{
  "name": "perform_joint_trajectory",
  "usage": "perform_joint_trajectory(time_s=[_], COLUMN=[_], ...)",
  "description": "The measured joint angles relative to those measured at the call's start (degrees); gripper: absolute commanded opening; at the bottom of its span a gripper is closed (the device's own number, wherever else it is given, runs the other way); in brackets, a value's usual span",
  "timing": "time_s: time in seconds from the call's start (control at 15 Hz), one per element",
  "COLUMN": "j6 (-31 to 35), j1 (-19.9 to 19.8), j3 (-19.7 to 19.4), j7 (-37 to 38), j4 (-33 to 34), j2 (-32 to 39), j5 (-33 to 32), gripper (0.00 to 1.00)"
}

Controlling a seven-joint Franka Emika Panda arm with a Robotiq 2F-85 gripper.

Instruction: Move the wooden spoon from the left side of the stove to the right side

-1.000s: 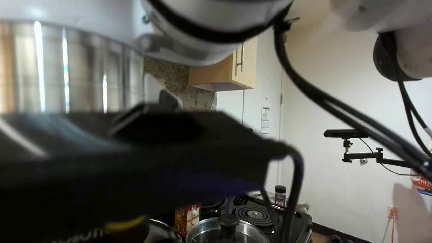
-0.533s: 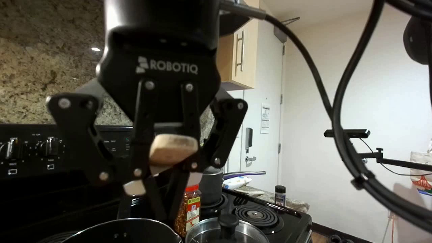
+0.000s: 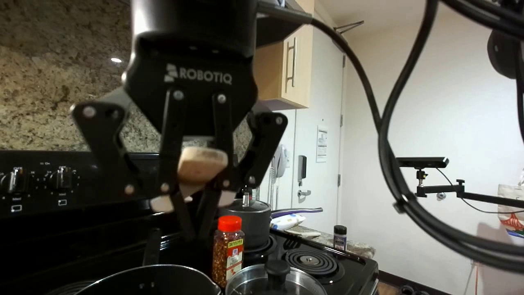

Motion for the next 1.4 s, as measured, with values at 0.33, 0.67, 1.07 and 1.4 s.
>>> perform_joint_trajectory(time_s=[0.33, 0.67, 1.07, 1.4], j6=[-1.85, -2.56, -2.56, -10.82], j1=[-7.54, -13.47, -13.49, -17.73], j3=[-2.99, -5.35, -4.73, -8.23], j7=[-4.55, -14.57, -14.6, -29.62], j4=[0.18, -2.21, -2.65, 2.15], j2=[-6.79, -10.04, -10.05, -9.66], j5=[0.08, -0.04, -0.08, 5.41], gripper=[0.02, 0.09, 0.02, 0.02])
